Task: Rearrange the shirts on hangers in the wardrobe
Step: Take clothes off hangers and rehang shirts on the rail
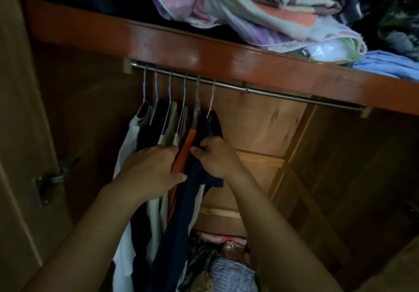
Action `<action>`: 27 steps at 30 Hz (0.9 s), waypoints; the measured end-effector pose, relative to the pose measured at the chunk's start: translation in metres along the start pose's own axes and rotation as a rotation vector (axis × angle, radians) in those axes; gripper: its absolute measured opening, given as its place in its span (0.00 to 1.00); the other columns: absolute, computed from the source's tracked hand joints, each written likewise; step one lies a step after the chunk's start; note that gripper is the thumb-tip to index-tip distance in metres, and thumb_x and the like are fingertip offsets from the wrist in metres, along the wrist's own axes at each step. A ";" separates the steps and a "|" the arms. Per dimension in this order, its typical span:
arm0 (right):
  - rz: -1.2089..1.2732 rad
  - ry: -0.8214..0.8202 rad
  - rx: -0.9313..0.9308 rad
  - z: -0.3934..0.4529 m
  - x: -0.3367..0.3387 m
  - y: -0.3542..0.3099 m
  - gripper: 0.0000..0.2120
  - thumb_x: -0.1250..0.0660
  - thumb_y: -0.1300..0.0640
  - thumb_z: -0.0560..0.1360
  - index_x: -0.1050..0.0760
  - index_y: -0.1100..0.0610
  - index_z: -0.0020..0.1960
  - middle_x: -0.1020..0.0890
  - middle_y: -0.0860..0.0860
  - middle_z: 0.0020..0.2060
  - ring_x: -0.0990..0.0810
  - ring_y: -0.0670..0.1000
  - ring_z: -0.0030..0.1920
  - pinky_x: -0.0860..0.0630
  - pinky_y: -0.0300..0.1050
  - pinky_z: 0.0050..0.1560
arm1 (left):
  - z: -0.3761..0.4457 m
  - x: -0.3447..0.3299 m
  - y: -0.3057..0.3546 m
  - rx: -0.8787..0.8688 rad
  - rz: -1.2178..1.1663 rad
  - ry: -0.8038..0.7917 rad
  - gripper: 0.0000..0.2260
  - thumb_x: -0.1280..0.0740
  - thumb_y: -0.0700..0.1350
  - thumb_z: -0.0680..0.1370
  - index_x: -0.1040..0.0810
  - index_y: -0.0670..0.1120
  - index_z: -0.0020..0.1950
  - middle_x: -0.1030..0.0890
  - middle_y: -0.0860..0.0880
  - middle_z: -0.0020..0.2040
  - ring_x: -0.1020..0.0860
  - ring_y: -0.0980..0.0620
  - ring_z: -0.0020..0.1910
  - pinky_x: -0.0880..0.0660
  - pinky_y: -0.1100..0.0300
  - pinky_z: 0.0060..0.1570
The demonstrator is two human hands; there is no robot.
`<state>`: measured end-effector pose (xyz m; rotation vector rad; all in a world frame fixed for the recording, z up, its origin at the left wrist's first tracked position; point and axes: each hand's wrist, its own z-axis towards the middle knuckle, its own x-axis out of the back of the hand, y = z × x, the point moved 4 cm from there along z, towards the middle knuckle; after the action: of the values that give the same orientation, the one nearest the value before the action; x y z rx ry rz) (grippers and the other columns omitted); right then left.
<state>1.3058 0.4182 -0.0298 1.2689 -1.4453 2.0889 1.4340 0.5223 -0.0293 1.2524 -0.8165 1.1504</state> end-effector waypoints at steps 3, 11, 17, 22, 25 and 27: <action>-0.061 0.043 -0.041 0.024 -0.005 0.006 0.17 0.36 0.46 0.80 0.30 0.56 0.38 0.24 0.52 0.35 0.23 0.52 0.37 0.30 0.44 0.32 | 0.006 -0.003 0.003 0.009 0.001 -0.008 0.22 0.32 0.60 0.76 0.27 0.51 0.65 0.21 0.51 0.59 0.22 0.50 0.56 0.23 0.55 0.50; -0.159 0.166 -0.090 0.057 -0.006 0.018 0.16 0.40 0.58 0.80 0.37 0.54 0.35 0.29 0.50 0.32 0.30 0.47 0.30 0.36 0.40 0.26 | 0.022 -0.006 0.014 0.002 0.048 0.095 0.14 0.33 0.60 0.76 0.28 0.51 0.49 0.24 0.52 0.45 0.22 0.50 0.46 0.29 0.57 0.39; -0.322 0.268 -0.095 0.058 0.008 0.032 0.17 0.39 0.61 0.80 0.36 0.54 0.34 0.20 0.56 0.41 0.19 0.55 0.44 0.30 0.38 0.35 | 0.027 -0.009 0.021 -0.006 0.010 0.077 0.16 0.33 0.60 0.76 0.27 0.50 0.53 0.21 0.50 0.50 0.21 0.48 0.51 0.23 0.51 0.49; -0.355 0.389 -0.044 0.051 0.028 0.032 0.06 0.38 0.62 0.80 0.25 0.61 0.45 0.17 0.60 0.52 0.18 0.58 0.51 0.24 0.45 0.42 | 0.028 -0.009 0.031 0.015 0.152 0.179 0.17 0.36 0.58 0.78 0.28 0.49 0.61 0.22 0.48 0.57 0.22 0.46 0.55 0.26 0.53 0.46; -0.300 0.461 0.023 0.046 0.047 0.032 0.13 0.36 0.62 0.78 0.34 0.56 0.36 0.17 0.62 0.48 0.18 0.60 0.47 0.30 0.42 0.37 | 0.028 -0.007 0.037 0.015 0.170 0.238 0.17 0.38 0.57 0.79 0.29 0.49 0.64 0.22 0.46 0.59 0.22 0.44 0.57 0.28 0.52 0.47; -0.288 0.501 0.046 0.039 0.060 0.035 0.19 0.35 0.62 0.78 0.38 0.53 0.33 0.17 0.62 0.45 0.18 0.59 0.43 0.33 0.40 0.34 | 0.028 -0.007 0.041 0.004 0.150 0.242 0.19 0.38 0.57 0.79 0.30 0.48 0.66 0.23 0.46 0.61 0.23 0.44 0.58 0.27 0.52 0.48</action>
<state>1.2674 0.3555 0.0012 0.8202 -0.9420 2.0503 1.3961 0.4913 -0.0193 1.0436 -0.7347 1.3945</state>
